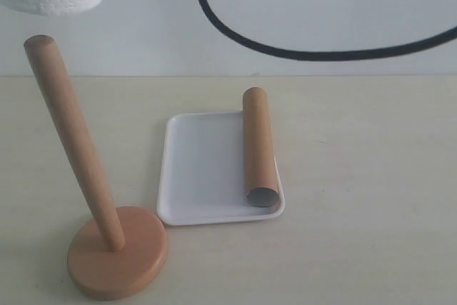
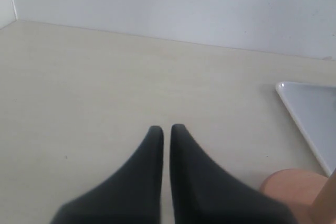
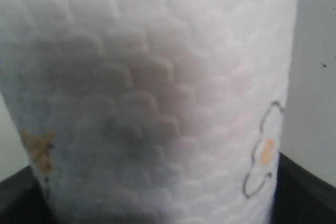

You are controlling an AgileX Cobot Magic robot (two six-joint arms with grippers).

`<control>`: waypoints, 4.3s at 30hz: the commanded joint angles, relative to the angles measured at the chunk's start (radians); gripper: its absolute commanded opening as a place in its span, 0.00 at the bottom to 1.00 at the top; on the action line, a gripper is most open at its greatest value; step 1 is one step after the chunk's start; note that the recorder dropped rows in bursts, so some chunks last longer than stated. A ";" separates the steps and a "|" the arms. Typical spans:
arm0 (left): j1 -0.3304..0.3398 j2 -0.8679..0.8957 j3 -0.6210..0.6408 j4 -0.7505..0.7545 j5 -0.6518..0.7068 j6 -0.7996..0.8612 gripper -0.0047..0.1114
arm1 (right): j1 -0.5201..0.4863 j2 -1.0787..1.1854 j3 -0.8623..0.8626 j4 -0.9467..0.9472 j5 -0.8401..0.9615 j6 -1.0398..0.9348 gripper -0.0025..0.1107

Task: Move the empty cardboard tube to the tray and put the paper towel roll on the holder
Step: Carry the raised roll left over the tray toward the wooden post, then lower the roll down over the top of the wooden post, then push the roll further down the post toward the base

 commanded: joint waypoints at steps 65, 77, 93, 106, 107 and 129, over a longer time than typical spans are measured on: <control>0.002 -0.003 0.004 -0.003 0.001 0.002 0.08 | 0.039 0.187 0.104 -0.267 -0.060 0.160 0.02; 0.002 -0.003 0.004 -0.003 0.001 0.002 0.08 | 0.039 0.189 0.237 0.111 -0.187 -0.275 0.02; 0.002 -0.003 0.004 -0.003 0.001 0.002 0.08 | 0.039 0.310 0.289 0.190 -0.341 -0.381 0.02; 0.002 -0.003 0.004 -0.003 0.001 0.002 0.08 | 0.039 0.387 0.332 0.241 -0.384 -0.440 0.02; 0.002 -0.003 0.004 -0.003 0.001 0.002 0.08 | 0.039 0.387 0.340 0.257 -0.388 -0.455 0.02; 0.002 -0.003 0.004 -0.003 0.001 0.002 0.08 | 0.039 0.387 0.386 0.291 -0.402 -0.522 0.02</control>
